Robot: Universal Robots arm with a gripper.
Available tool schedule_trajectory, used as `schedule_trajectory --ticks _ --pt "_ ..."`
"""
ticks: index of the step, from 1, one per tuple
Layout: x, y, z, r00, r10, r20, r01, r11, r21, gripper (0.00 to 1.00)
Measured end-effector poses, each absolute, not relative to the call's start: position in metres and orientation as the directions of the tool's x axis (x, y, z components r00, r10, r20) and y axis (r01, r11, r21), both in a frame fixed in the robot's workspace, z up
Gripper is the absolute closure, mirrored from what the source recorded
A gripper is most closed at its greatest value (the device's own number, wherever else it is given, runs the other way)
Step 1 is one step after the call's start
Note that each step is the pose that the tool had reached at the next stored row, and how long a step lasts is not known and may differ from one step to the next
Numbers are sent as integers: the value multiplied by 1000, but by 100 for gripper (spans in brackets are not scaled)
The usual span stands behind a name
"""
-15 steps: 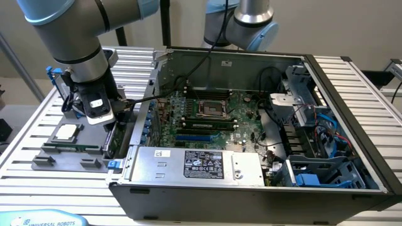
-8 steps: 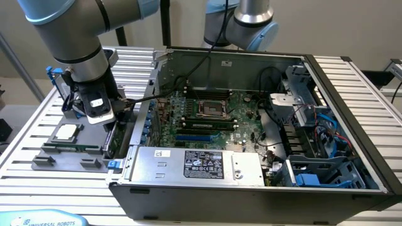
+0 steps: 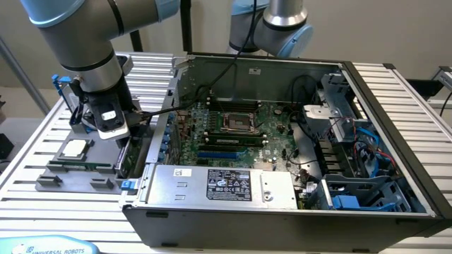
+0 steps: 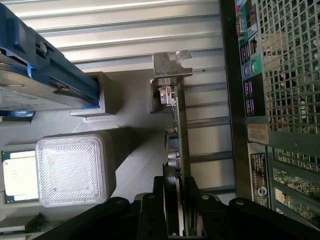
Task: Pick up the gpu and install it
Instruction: 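Pick up the gpu and move the gpu toward the slot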
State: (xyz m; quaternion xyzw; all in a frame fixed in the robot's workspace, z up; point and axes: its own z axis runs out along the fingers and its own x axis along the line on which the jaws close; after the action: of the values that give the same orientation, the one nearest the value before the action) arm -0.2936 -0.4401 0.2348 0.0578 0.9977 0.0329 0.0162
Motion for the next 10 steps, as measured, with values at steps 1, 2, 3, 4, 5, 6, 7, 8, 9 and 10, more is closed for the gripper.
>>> schedule_trajectory --ticks 1,2,3,4,5,6,7,8,9,10 --pt "-294 -440 235 -993 116 -29 114 991 68 71" --pt "-294 -440 235 -993 117 -29 114 991 68 71" --pt "-294 -440 235 -993 116 -29 114 991 68 71" --pt "-294 -440 235 -993 116 -28 114 991 67 71" --pt "-293 -440 235 -993 116 -28 114 991 67 73" --pt "-293 -440 235 -993 116 -29 114 991 67 73" --pt "-293 -440 235 -993 116 -29 114 991 67 73" --pt "-293 -440 235 -993 116 -29 114 991 67 73" --pt "-293 -440 235 -993 116 -29 114 991 67 73" --pt "-293 -440 235 -993 116 -29 114 991 67 73"
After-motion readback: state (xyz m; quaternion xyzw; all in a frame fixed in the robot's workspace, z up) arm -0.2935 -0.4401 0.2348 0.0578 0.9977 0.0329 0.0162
